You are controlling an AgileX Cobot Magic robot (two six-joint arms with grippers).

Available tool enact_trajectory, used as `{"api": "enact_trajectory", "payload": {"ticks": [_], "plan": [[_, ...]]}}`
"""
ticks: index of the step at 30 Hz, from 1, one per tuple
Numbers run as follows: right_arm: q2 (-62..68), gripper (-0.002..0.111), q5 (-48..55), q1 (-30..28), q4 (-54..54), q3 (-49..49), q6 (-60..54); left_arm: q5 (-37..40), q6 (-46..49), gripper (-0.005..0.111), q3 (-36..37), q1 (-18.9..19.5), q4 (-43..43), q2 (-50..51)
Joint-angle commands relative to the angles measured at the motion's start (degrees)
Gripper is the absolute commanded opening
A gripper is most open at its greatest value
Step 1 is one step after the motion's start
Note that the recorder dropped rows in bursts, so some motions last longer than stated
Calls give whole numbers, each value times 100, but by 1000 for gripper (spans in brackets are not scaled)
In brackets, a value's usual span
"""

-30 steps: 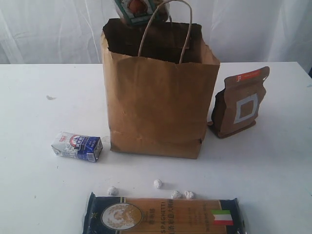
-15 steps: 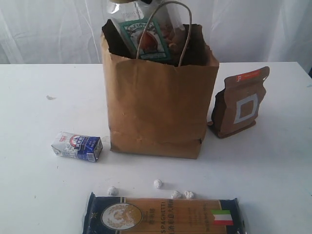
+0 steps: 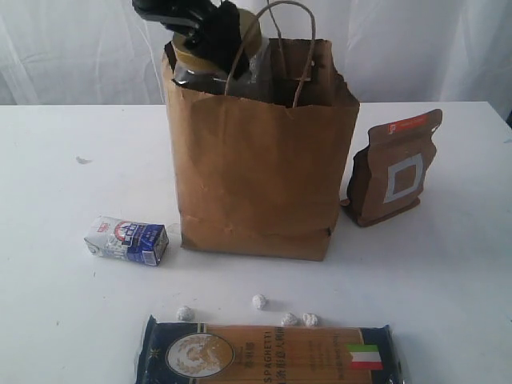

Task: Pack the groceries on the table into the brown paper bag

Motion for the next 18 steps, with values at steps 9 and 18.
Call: {"api": "enact_trajectory", "payload": {"ticks": [9, 18], "plan": [[-36, 0, -40, -46, -12, 10, 26, 276, 47, 0, -47, -27, 32, 437], [-36, 0, -40, -46, -12, 10, 67, 244, -190, 72, -47, -27, 203, 437]]}}
